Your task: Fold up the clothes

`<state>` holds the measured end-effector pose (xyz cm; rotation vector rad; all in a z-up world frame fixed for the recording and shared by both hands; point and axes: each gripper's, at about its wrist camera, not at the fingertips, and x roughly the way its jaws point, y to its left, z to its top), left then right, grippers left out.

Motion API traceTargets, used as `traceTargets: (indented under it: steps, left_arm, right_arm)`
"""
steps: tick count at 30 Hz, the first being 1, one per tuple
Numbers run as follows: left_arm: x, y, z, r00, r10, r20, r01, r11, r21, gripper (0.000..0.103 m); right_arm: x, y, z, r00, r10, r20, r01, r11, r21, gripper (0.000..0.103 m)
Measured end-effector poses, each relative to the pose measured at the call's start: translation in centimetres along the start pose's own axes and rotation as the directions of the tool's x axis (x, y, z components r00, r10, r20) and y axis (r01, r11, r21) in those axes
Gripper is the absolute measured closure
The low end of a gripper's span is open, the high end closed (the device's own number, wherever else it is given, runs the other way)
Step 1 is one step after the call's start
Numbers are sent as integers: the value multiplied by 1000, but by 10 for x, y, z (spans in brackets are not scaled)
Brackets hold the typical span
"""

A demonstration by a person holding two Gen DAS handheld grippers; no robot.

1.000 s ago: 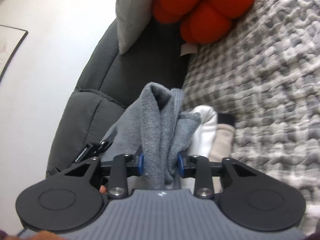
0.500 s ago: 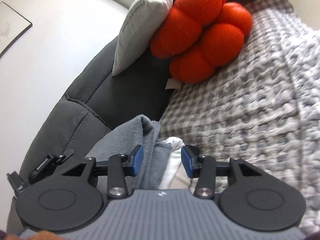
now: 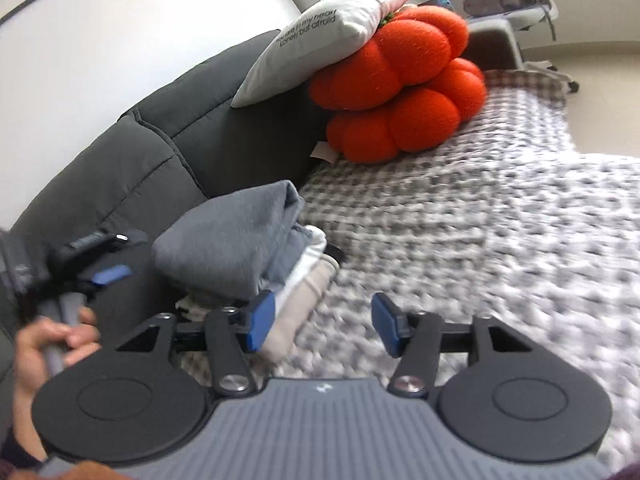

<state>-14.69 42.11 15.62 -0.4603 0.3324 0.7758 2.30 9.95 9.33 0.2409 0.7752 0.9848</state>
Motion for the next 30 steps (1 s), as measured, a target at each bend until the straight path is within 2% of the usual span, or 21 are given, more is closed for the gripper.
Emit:
traceTargets:
  steps: [2, 3, 6, 10, 14, 16, 19, 21, 25, 30]
  left_arm:
    - [-37, -7, -11, 999, -14, 33, 13, 1000, 23, 9]
    - [-54, -8, -20, 999, -24, 44, 22, 999, 34, 7]
    - [-93, -16, -55, 998, -14, 59, 9, 997, 78, 5]
    - [-125, -21, -86, 996, 51, 70, -59, 992, 110, 4]
    - [-133, -38, -95, 988, 121, 92, -134, 980, 145, 3]
    - [-137, -47, -99, 982, 156, 103, -171, 972, 162, 1]
    - [-135, -60, -109, 983, 153, 99, -170, 967, 192, 0]
    - [-132, -68, -120, 985, 155, 81, -170, 960, 223, 0]
    - [-123, -78, -131, 978, 197, 72, -209, 942, 261, 0]
    - [-120, -81, -133, 967, 236, 95, -253, 921, 296, 0]
  right_arm:
    - [-18, -2, -5, 1000, 2, 2, -2, 1000, 6, 35]
    - [-26, -1, -9, 1000, 9, -1, -9, 1000, 2, 35]
    - [-45, 1, -20, 1000, 23, -10, -24, 999, -24, 26]
    - [-57, 4, -26, 999, 43, 26, -42, 997, -63, 8]
    - [-58, 7, -26, 991, 125, 56, -122, 991, -49, 0]
    - [-56, 10, -31, 986, 145, 85, -140, 988, -63, 0]
    - [-42, 11, -44, 988, 128, 84, -121, 990, -76, 0]
    - [-30, 12, -50, 995, 91, 39, -88, 993, -74, 0]
    - [-19, 15, -53, 996, 70, 54, -65, 994, -84, 0]
    - [-13, 13, -58, 996, 76, 54, -73, 996, -56, 0]
